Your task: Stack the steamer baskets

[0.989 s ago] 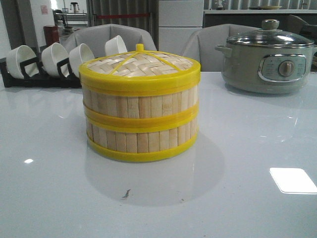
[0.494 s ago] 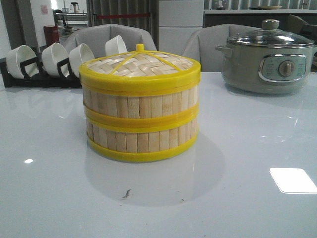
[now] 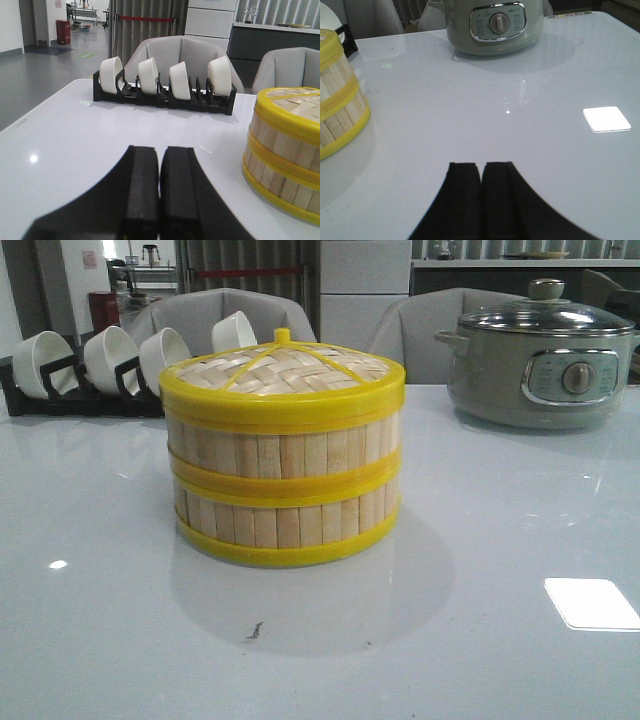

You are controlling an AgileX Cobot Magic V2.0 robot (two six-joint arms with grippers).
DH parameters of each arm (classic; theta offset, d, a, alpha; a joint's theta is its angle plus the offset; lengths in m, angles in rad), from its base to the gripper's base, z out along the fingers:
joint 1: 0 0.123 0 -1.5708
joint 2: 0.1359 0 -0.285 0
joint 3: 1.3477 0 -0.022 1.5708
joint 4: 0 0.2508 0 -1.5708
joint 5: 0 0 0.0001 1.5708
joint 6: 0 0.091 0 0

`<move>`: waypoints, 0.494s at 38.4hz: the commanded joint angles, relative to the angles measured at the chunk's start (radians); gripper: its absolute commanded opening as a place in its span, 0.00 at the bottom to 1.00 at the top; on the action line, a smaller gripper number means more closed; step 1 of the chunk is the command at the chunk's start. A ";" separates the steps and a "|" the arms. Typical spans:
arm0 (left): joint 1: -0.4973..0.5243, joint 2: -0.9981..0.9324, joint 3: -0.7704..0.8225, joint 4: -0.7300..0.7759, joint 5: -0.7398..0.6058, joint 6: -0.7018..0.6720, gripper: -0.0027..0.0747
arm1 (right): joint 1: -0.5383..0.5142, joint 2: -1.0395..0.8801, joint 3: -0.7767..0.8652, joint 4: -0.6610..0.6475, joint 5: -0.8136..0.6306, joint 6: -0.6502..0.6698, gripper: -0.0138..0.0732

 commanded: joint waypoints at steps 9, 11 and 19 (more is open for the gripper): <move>0.001 -0.013 0.003 -0.005 -0.090 0.000 0.15 | 0.002 -0.020 -0.014 -0.020 -0.099 -0.001 0.22; 0.001 -0.013 0.003 -0.005 -0.090 0.000 0.15 | 0.002 -0.020 -0.014 -0.058 -0.098 0.007 0.22; 0.001 -0.013 0.003 -0.005 -0.090 0.000 0.15 | 0.002 -0.020 -0.014 -0.175 -0.100 0.095 0.22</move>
